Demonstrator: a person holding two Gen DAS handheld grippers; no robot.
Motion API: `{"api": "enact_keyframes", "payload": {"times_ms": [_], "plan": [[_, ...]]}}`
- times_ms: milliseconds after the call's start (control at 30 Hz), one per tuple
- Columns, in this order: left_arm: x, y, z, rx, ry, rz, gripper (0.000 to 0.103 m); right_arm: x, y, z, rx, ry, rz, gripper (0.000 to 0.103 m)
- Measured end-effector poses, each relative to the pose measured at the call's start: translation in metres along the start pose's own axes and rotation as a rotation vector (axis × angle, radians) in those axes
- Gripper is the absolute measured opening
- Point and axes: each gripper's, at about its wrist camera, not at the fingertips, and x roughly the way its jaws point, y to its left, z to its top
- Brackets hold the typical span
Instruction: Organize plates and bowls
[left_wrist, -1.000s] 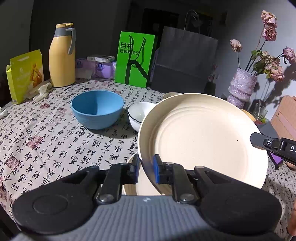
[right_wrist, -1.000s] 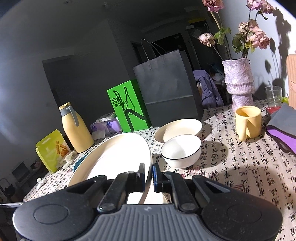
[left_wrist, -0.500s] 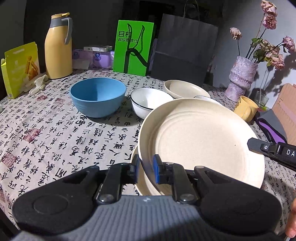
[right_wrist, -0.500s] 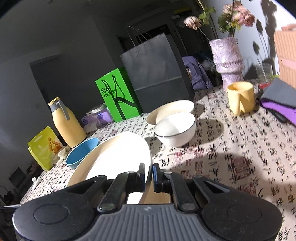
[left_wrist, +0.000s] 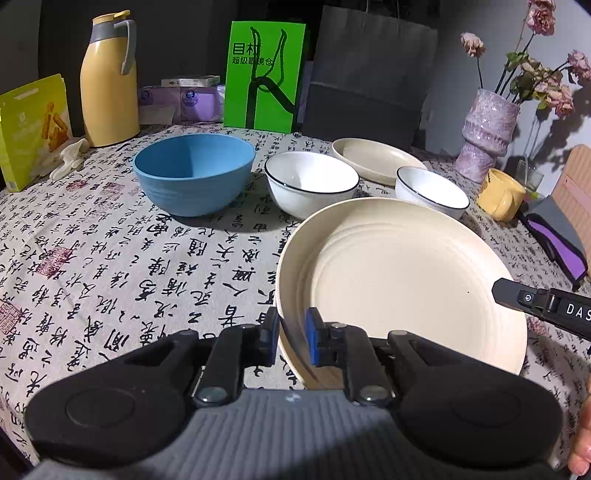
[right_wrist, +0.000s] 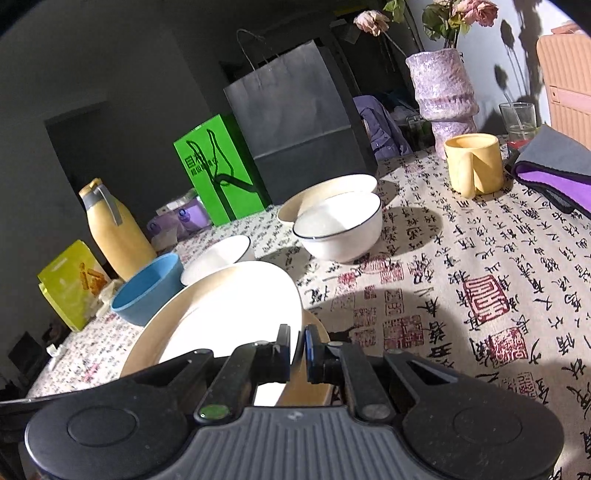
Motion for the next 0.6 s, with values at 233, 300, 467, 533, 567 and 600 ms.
{"api": "enact_keyframes", "payload": {"times_ms": [233, 300, 467, 533, 567, 600], "plan": [[0.009, 0.0, -0.003, 0.021, 0.007, 0.005, 0.016, 0.011, 0.002, -0.006, -0.042, 0.019, -0.028, 0.008], [0.01, -0.002, -0.003, 0.035, 0.009, 0.009, 0.016, 0.014, 0.002, -0.007, -0.048, 0.028, -0.04, 0.008], [0.016, -0.004, -0.006, 0.061, 0.009, 0.029, 0.016, 0.019, 0.004, -0.011, -0.076, 0.042, -0.063, 0.008], [0.018, -0.004, -0.007, 0.072, 0.014, 0.033, 0.016, 0.02, 0.004, -0.013, -0.088, 0.042, -0.065, 0.008], [0.019, -0.005, -0.008, 0.08, 0.017, 0.036, 0.016, 0.019, 0.004, -0.014, -0.098, 0.04, -0.068, 0.008], [0.019, -0.005, -0.008, 0.085, 0.018, 0.038, 0.016, 0.019, 0.005, -0.014, -0.106, 0.039, -0.072, 0.008]]}}
